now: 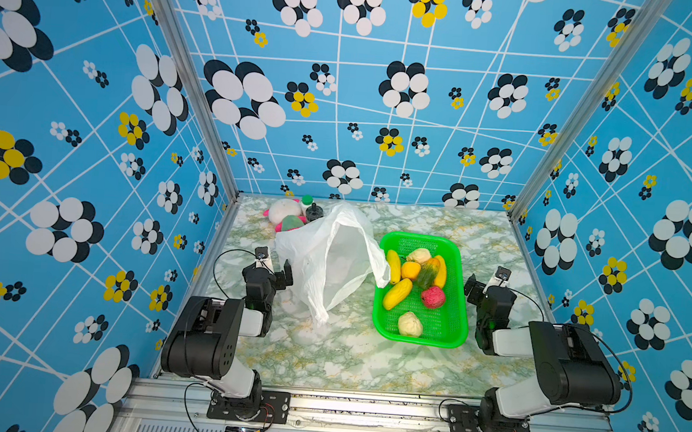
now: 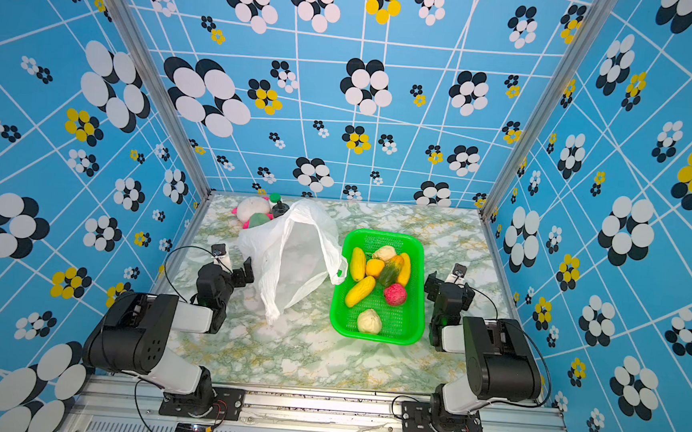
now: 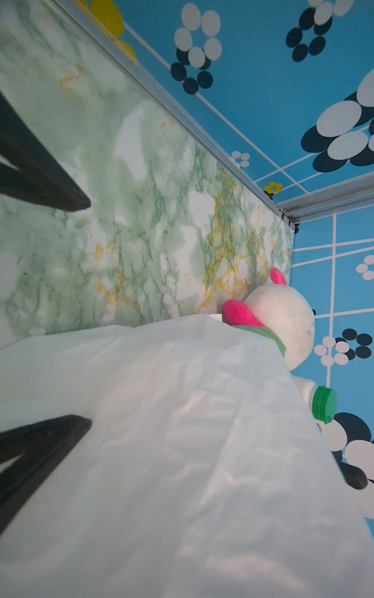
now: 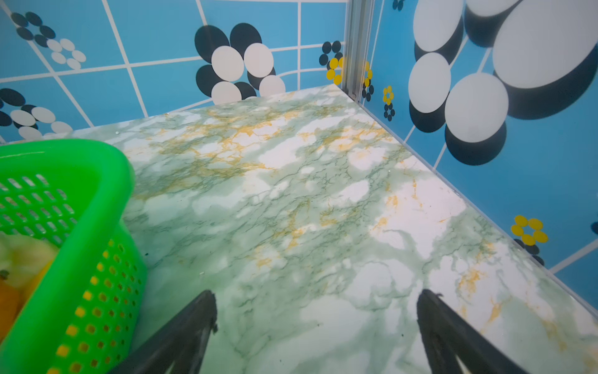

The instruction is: Untie the knot of the plastic bag and take out the fruit

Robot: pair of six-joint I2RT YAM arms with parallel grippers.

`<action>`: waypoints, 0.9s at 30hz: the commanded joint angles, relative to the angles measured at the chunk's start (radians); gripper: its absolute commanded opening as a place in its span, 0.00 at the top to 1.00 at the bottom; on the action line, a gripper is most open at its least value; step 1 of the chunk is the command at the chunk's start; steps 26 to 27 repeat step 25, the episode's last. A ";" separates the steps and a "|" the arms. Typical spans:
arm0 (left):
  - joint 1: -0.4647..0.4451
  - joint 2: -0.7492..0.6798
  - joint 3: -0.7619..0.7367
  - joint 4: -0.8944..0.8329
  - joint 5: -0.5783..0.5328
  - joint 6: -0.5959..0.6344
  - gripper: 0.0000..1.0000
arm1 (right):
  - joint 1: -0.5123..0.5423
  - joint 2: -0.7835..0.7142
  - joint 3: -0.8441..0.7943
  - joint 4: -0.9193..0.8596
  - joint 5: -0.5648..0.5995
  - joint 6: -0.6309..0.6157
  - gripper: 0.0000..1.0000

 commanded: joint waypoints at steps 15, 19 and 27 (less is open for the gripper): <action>-0.001 -0.003 0.075 -0.109 0.147 0.073 0.01 | 0.014 0.004 0.095 -0.111 -0.191 -0.091 0.01; -0.002 -0.003 0.076 -0.110 0.148 0.073 0.01 | 0.014 0.006 0.095 -0.112 -0.192 -0.091 0.01; -0.001 -0.003 0.075 -0.110 0.148 0.073 0.01 | 0.014 0.006 0.094 -0.111 -0.192 -0.092 0.01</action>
